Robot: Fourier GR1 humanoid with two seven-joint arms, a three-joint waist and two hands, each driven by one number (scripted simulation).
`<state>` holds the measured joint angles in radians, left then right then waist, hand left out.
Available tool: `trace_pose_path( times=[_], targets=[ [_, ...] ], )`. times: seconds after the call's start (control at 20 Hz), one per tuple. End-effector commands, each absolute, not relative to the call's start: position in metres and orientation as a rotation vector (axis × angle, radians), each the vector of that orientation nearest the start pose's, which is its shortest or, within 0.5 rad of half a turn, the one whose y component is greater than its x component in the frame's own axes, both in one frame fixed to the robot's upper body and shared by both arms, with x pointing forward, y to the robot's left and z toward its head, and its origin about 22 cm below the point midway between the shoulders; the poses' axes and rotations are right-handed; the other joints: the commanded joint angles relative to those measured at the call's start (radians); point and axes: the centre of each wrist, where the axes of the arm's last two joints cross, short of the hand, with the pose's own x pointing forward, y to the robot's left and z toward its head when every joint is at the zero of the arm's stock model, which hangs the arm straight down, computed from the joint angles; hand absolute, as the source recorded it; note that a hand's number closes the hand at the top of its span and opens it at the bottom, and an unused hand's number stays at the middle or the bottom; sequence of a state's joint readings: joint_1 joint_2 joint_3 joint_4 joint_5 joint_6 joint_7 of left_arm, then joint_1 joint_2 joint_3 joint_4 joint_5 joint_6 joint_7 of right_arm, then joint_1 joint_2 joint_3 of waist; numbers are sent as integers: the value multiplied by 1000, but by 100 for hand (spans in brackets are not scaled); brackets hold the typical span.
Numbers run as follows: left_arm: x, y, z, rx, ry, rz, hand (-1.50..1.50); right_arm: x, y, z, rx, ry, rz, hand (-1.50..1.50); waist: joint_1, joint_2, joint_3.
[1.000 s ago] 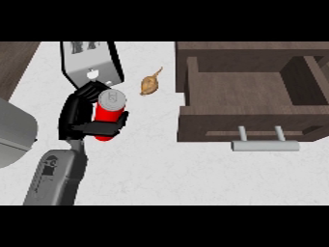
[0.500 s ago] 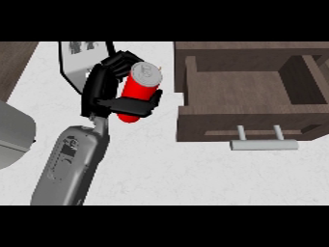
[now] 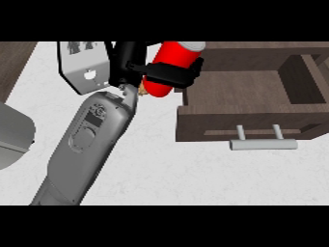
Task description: Pick up the can, place it into the drawer and close the drawer
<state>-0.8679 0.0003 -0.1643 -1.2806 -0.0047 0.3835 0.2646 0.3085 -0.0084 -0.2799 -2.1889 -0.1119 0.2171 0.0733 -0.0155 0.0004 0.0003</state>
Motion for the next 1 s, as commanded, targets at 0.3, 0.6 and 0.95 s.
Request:
trace_pose_path(
  times=[0.3,0.6,0.95],
  targets=[
    [386,19,228,-42,-1798,-168,150,142,-287,113,-188,-1825,-23,-150,-6,1,0],
    [399,-5,238,3,-1792,-195,150,135,-324,108,-160,-1830,-8,-150,-23,3,1],
    [415,-16,242,38,-1772,-235,150,155,-306,100,-174,-1844,-21,-150,-33,8,1]
  ],
)
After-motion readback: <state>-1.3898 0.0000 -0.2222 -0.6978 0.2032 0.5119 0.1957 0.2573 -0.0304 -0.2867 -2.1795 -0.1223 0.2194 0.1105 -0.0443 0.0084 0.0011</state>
